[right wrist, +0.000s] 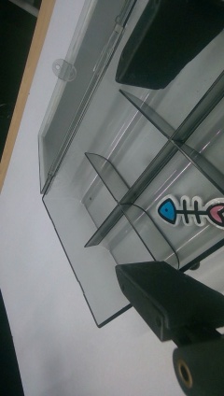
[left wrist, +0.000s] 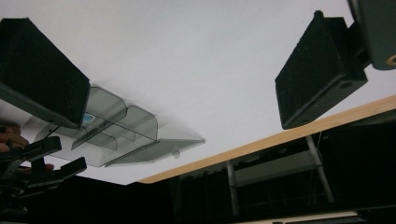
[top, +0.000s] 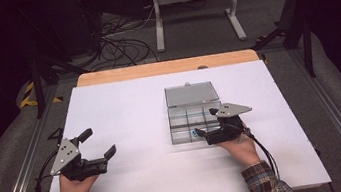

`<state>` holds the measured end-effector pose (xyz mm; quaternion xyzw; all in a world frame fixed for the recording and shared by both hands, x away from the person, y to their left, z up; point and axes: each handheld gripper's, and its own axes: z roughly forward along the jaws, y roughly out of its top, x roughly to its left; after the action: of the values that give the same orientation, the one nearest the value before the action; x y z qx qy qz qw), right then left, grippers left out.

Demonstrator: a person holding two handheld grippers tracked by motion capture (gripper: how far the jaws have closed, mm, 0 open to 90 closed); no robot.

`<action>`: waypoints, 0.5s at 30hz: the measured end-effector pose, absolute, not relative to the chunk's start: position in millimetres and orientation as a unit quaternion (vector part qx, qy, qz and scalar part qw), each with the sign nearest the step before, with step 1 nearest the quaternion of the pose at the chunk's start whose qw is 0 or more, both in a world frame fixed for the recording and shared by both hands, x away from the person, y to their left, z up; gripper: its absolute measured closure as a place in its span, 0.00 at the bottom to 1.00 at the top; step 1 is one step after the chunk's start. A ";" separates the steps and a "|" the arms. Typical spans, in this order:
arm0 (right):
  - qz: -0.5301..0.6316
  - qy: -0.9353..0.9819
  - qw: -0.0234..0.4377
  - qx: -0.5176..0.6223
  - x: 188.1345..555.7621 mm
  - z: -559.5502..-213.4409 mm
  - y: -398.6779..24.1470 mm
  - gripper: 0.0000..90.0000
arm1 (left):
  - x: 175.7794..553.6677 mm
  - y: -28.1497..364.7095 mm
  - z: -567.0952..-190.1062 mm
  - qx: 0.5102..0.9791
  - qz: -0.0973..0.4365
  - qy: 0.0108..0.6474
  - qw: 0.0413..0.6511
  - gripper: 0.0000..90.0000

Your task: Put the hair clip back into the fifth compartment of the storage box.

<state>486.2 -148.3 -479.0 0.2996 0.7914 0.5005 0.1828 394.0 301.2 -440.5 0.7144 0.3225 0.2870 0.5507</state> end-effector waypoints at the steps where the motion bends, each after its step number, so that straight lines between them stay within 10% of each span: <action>1: 0.501 0.791 0.183 0.299 486.0 -478.8 -148.3 0.08 | 394.0 301.2 -440.5 0.714 0.287 0.323 0.551 0.04; 15: 0.512 0.783 0.185 0.300 483.8 -477.8 -151.9 0.02 | 393.9 302.0 -440.3 0.714 0.290 0.324 0.549 0.04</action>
<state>483.8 -151.9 -477.8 0.3003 0.7830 0.5124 0.1850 393.9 302.0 -440.3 0.7138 0.3241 0.2901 0.5489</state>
